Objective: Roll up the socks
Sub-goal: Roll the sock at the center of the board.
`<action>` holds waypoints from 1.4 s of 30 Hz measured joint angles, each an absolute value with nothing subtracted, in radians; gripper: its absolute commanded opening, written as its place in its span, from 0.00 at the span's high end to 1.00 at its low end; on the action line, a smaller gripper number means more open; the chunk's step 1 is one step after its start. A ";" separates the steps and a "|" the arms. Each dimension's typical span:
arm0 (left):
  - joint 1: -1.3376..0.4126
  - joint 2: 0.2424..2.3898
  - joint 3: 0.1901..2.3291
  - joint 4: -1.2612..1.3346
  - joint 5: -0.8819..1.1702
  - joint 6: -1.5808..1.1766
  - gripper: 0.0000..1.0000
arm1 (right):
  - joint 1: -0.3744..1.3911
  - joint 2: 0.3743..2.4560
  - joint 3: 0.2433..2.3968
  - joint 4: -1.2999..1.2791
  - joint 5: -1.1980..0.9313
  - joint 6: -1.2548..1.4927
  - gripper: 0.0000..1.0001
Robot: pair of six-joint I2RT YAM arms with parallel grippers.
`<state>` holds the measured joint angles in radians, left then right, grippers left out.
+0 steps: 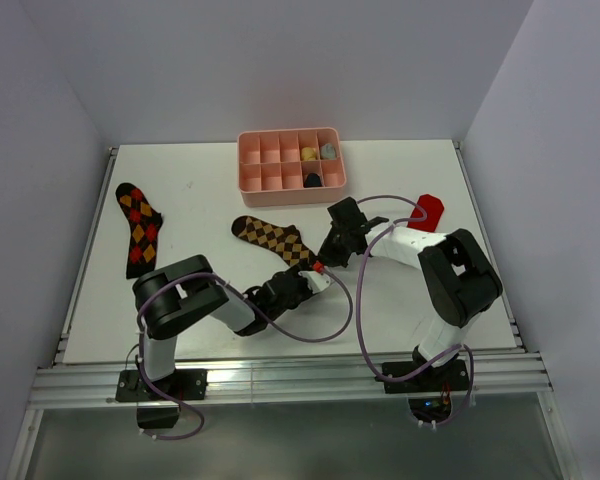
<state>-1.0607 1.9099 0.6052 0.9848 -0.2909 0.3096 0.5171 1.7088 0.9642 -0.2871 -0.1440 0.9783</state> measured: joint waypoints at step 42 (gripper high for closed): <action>-0.627 1.957 0.822 0.680 0.450 -0.498 1.00 | 0.471 1.490 0.776 -0.055 -0.155 0.980 0.42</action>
<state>-0.6273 1.9568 0.8219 0.6796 0.4500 -0.4976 0.4706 1.4899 0.7761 -0.0547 -0.1555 0.9798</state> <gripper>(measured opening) 0.068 0.574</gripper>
